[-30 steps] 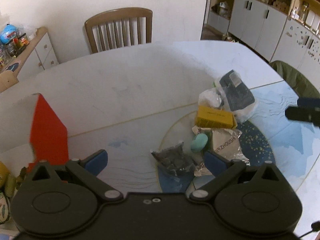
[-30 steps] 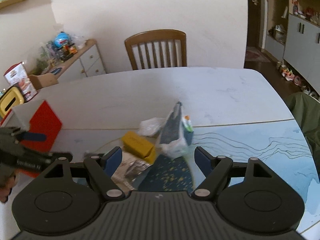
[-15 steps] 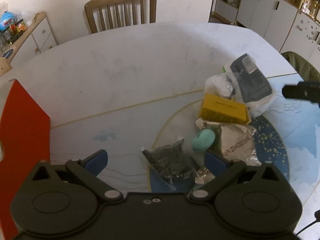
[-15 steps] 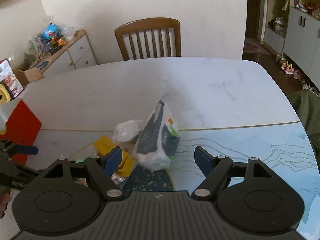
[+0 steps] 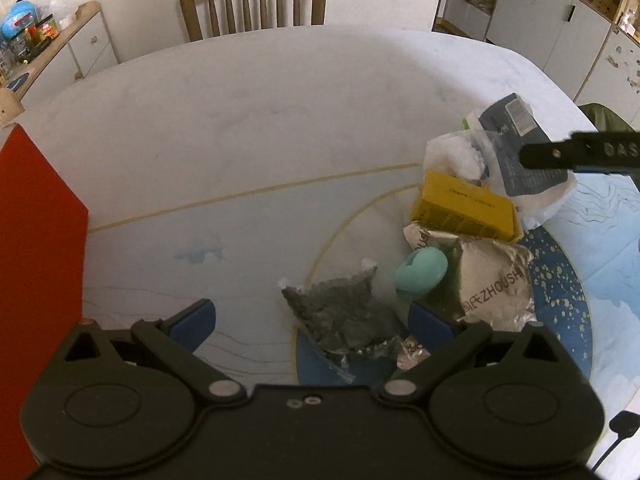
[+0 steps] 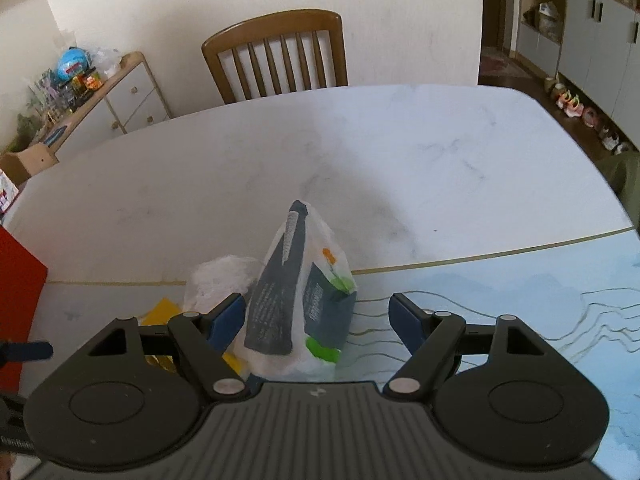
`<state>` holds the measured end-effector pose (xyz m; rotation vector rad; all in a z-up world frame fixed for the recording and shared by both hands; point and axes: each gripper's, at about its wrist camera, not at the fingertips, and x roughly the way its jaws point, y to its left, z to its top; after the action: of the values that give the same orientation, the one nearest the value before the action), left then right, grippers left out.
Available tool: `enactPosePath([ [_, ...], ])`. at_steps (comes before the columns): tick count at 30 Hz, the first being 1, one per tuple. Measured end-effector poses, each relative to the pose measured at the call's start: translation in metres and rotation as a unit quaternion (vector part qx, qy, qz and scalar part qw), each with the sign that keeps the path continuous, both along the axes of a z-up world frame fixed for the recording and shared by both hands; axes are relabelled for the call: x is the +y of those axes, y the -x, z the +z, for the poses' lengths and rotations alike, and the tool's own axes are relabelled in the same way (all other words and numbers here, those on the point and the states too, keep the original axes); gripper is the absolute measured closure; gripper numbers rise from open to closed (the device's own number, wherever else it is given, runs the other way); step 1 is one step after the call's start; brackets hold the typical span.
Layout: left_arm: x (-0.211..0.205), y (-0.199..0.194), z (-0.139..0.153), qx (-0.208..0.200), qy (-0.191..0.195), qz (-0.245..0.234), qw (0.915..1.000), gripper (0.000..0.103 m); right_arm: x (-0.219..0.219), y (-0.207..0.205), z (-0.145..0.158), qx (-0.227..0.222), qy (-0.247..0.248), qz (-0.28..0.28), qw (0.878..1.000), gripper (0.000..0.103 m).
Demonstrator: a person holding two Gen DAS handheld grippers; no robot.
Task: Organize objects
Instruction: 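Grasp the black granule bag with the left tool while the right tool grasps the white-green packet, then carry the granule bag and white-green packet with both tools over the box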
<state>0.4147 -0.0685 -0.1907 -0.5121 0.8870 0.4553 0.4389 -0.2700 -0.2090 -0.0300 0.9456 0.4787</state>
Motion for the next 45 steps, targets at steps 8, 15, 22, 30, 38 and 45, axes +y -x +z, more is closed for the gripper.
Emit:
enactPosePath([
  [8, -0.002, -0.002, -0.002, 0.001, 0.000, 0.007, 1.0000, 0.018, 0.004, -0.008, -0.010, 0.009, -0.001, 0.000, 1.000, 0.050],
  [15, -0.005, -0.002, -0.001, -0.006, 0.000, 0.012, 0.9999, 0.034, 0.006, -0.008, -0.010, 0.009, -0.006, 0.006, 1.000, 0.066],
  [22, -0.005, -0.004, -0.001, -0.005, 0.000, 0.017, 0.9998, 0.052, 0.007, -0.003, -0.006, 0.009, -0.010, 0.009, 1.000, 0.079],
  [30, -0.001, 0.000, 0.001, -0.017, 0.011, 0.029, 0.9994, 0.068, -0.003, 0.005, 0.003, -0.001, -0.016, -0.007, 1.000, 0.090],
  [38, -0.003, 0.006, 0.008, -0.033, 0.007, 0.056, 0.9978, 0.069, -0.017, 0.020, 0.020, -0.009, -0.028, -0.008, 1.000, 0.090],
  [45, 0.001, 0.025, 0.026, -0.063, 0.010, 0.079, 0.9949, 0.069, -0.029, 0.041, 0.040, -0.014, -0.040, -0.003, 0.999, 0.090],
])
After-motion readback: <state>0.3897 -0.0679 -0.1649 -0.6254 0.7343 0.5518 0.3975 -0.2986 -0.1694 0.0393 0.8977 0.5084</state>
